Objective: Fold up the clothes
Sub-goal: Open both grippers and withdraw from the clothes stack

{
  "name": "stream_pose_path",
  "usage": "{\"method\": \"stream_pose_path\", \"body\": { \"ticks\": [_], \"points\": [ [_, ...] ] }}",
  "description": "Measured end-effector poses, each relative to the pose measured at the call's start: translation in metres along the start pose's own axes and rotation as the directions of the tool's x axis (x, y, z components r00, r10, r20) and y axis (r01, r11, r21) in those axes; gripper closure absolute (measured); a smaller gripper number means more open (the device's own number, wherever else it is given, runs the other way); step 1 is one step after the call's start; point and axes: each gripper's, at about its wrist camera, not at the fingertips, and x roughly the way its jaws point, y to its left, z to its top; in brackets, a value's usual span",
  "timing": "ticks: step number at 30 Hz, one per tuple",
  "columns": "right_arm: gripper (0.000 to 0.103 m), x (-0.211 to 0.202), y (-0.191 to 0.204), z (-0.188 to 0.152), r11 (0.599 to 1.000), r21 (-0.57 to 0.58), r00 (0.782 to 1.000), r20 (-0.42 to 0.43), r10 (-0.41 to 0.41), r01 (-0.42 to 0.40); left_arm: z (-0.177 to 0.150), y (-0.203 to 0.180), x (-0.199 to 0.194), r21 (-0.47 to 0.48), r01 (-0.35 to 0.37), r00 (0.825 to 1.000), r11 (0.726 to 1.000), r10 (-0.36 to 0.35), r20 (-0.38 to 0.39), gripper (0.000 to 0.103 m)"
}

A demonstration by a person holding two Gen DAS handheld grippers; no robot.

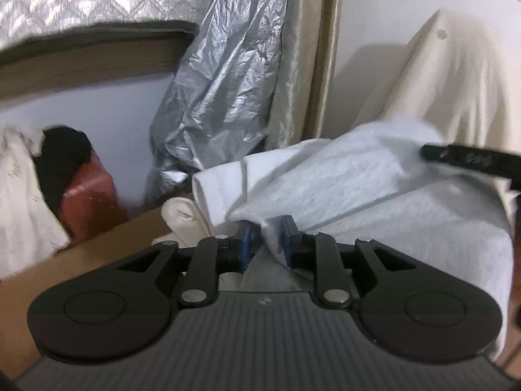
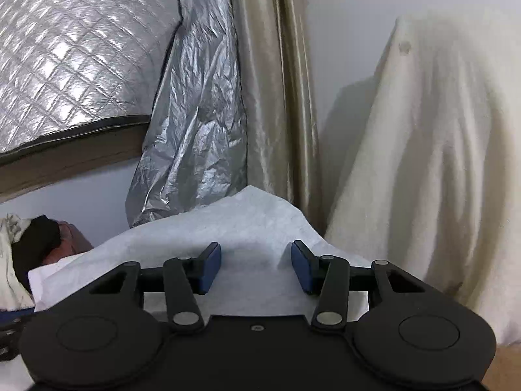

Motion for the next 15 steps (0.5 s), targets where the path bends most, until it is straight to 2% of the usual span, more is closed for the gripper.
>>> {"method": "stream_pose_path", "body": {
  "ticks": [1,2,3,4,5,7,10,13,15],
  "points": [
    [0.054,-0.017,-0.003,0.0,1.0,0.025,1.0,0.028,-0.014,0.013,-0.001,-0.004,-0.002,0.054,-0.072,0.997,0.996,0.071,0.018,0.045],
    [0.053,-0.034,-0.007,0.001,0.998,0.052,0.998,0.055,-0.029,0.026,-0.002,-0.009,-0.004,0.113,-0.156,0.987,0.981,0.151,0.047,0.027],
    [0.052,-0.052,-0.019,0.0,0.982,0.19,0.998,0.069,0.004,-0.017,-0.003,-0.005,-0.01,0.117,-0.18,0.983,0.977,0.174,0.059,0.024],
    [0.048,-0.07,-0.032,0.0,0.943,0.327,0.996,0.088,0.036,-0.063,-0.003,0.002,-0.017,0.1,-0.179,0.983,0.979,0.174,0.061,0.024],
    [0.048,-0.085,-0.043,-0.004,0.898,0.42,0.991,0.091,0.101,-0.131,-0.004,0.009,-0.023,0.083,-0.179,0.983,0.98,0.174,0.064,0.024],
    [0.048,-0.118,-0.05,-0.012,0.878,0.451,0.986,0.053,0.155,-0.162,-0.006,0.027,-0.045,-0.007,-0.124,0.991,0.992,0.124,0.046,0.024],
    [0.048,-0.165,-0.036,-0.03,0.944,0.297,0.988,-0.004,0.153,-0.145,-0.021,0.039,-0.086,-0.048,-0.021,0.999,0.999,0.022,0.024,0.023],
    [0.047,-0.202,-0.021,-0.052,0.961,0.241,0.987,-0.046,0.151,-0.136,-0.042,0.03,-0.127,-0.001,0.065,0.998,0.998,-0.065,0.023,0.018],
    [0.046,-0.223,-0.01,-0.064,0.969,0.215,0.988,-0.065,0.141,-0.124,-0.054,0.023,-0.147,0.013,0.09,0.996,0.996,-0.091,0.007,0.017]
  ]
}}
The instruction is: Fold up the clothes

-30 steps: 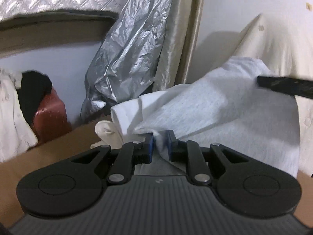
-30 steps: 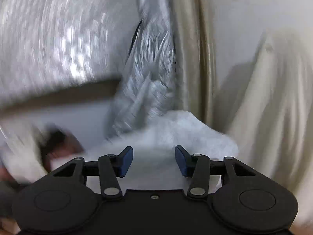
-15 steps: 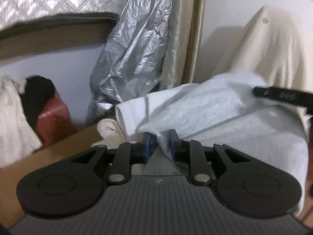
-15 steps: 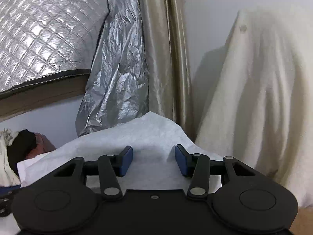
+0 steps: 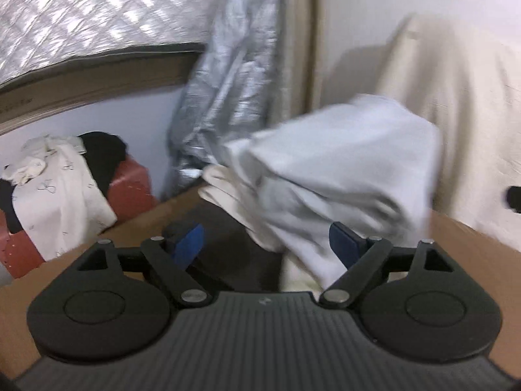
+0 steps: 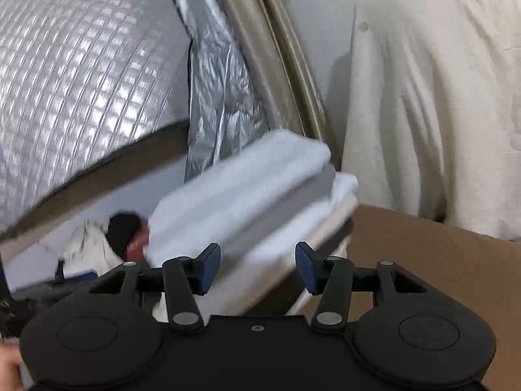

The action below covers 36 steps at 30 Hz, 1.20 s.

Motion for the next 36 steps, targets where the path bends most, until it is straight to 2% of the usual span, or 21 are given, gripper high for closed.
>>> {"method": "stream_pose_path", "body": {
  "ticks": [3,8,13,16,20,24,30,36],
  "points": [
    [0.044,-0.027,0.019,-0.021,0.998,-0.057,1.0,0.002,-0.022,0.022,-0.017,-0.014,-0.028,0.015,0.032,0.999,0.999,-0.031,-0.027,0.017],
    [0.043,-0.064,0.046,-0.043,0.996,-0.053,0.997,-0.019,-0.073,0.072,-0.045,-0.028,-0.088,0.02,0.039,0.996,0.999,-0.037,-0.08,0.014],
    [0.042,-0.101,0.064,-0.06,0.996,-0.044,0.997,-0.004,-0.076,0.076,-0.071,-0.027,-0.143,0.02,0.048,0.998,0.999,-0.047,-0.044,0.009],
    [0.039,-0.123,0.071,-0.072,0.995,-0.052,0.997,0.006,-0.081,0.082,-0.087,-0.026,-0.161,0.011,0.02,1.0,1.0,-0.02,-0.018,0.008],
    [0.038,-0.146,0.081,-0.087,0.991,-0.068,0.993,0.0,-0.114,0.114,-0.109,-0.028,-0.193,-0.034,0.053,0.999,0.998,-0.053,0.009,0.007],
    [0.037,-0.17,0.09,-0.106,0.986,-0.093,0.99,-0.008,-0.142,0.14,-0.121,-0.044,-0.234,0.014,0.06,0.997,0.998,-0.06,0.047,0.0],
    [0.026,-0.203,0.1,-0.131,0.979,-0.073,0.981,-0.026,-0.191,0.189,-0.139,-0.053,-0.27,-0.003,0.096,0.995,0.995,-0.096,0.019,0.0],
    [0.025,-0.233,0.101,-0.155,0.973,-0.043,0.973,-0.018,-0.229,0.228,-0.16,-0.06,-0.279,0.016,-0.012,0.996,1.0,0.013,-0.085,0.0]
  ]
}}
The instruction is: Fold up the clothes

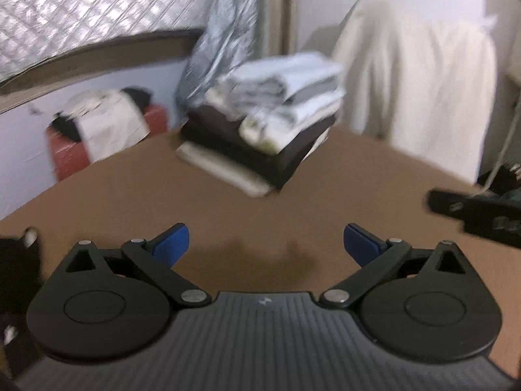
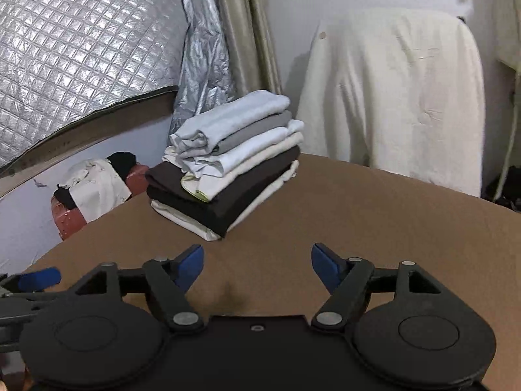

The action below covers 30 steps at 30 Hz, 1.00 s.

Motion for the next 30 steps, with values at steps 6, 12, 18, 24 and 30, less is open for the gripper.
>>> {"method": "stream_pose_path", "body": {
  "ticks": [6,12,18,24,30],
  "points": [
    [0.021,-0.022,-0.001,-0.035,0.999,0.037,0.999,0.034,-0.024,0.023,-0.024,-0.01,-0.009,0.033,-0.008,1.0,0.999,0.008,0.002,0.0],
    [0.021,-0.028,-0.008,-0.052,0.998,0.045,0.999,0.008,-0.049,0.048,-0.038,-0.021,-0.018,0.055,-0.006,1.0,0.998,0.004,0.027,0.0],
    [0.021,-0.038,-0.016,-0.059,0.997,0.049,0.998,-0.011,-0.061,0.061,-0.047,-0.032,-0.024,0.085,-0.005,0.999,0.996,0.003,0.034,0.0],
    [0.021,-0.045,-0.01,-0.067,0.997,-0.013,0.997,0.013,-0.075,0.075,-0.051,-0.037,-0.022,0.104,-0.033,0.999,0.994,0.03,0.033,0.0],
    [0.018,-0.049,-0.003,-0.072,0.991,-0.069,0.993,0.023,-0.114,0.115,-0.053,-0.037,-0.018,0.097,-0.028,0.999,0.995,0.026,0.031,0.0]
  ]
}}
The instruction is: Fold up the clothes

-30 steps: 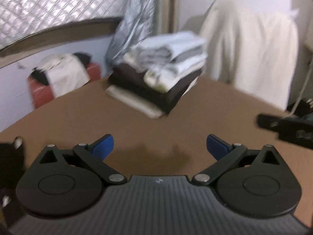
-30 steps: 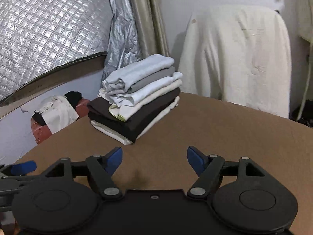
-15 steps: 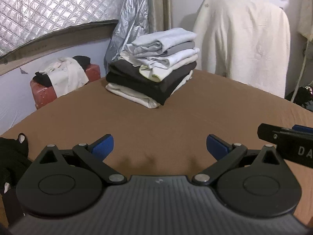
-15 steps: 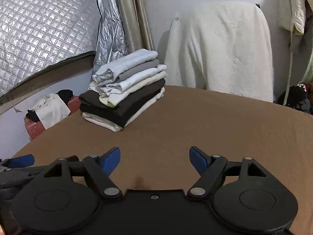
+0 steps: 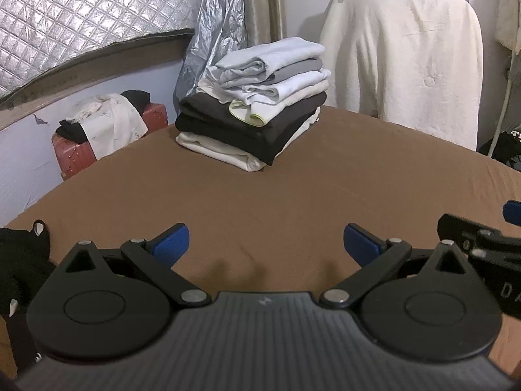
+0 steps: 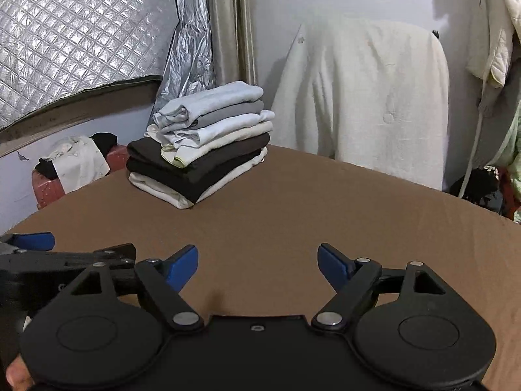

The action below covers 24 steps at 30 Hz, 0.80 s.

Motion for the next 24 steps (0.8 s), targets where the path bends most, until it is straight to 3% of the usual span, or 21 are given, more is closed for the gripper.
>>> {"method": "stream_pose_path", "body": {
  "ticks": [24],
  "points": [
    [0.018,0.007,-0.017,-0.006,0.999,0.022,0.999,-0.001,-0.045,0.045,-0.007,-0.014,0.008,0.108,0.008,1.0,0.994,-0.009,0.001,0.0]
  ]
}}
